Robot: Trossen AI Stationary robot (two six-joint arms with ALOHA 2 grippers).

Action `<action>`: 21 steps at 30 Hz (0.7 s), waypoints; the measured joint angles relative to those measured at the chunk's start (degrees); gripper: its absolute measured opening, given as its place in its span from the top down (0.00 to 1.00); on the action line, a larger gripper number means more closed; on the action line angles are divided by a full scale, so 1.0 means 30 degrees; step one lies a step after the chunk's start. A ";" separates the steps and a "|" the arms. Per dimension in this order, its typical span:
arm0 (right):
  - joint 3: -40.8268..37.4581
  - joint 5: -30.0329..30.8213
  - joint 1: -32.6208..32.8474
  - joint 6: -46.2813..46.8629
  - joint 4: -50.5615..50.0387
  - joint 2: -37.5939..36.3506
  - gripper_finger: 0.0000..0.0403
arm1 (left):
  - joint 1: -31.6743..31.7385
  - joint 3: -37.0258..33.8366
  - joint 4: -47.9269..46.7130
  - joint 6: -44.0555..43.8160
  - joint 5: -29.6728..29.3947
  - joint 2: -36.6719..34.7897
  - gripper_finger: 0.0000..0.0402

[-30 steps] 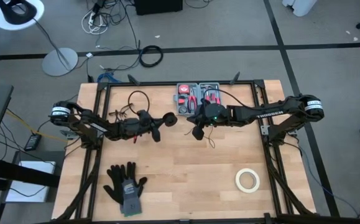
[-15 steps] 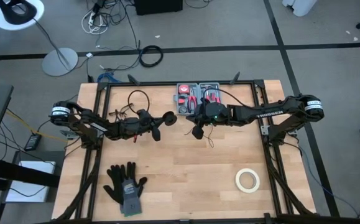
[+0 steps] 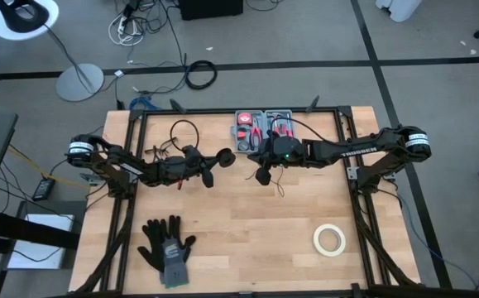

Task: Coil cords
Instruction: Coil the black wire onto the black spool

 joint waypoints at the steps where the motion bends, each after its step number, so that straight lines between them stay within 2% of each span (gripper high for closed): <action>1: 0.0000 0.0000 0.0006 -0.0002 0.0000 -0.0002 0.97 | 0.0007 0.0000 0.0001 -0.0001 0.0002 0.0000 1.00; 17: 0.0000 0.0007 0.0123 0.0002 -0.0086 -0.0071 0.95 | 0.0000 0.0000 0.0001 -0.0010 0.0026 0.0000 1.00; 21: 0.0022 0.0017 0.0256 0.0354 0.1210 -0.0175 0.95 | 0.0000 0.0000 -0.0047 -0.0068 0.0041 0.0000 1.00</action>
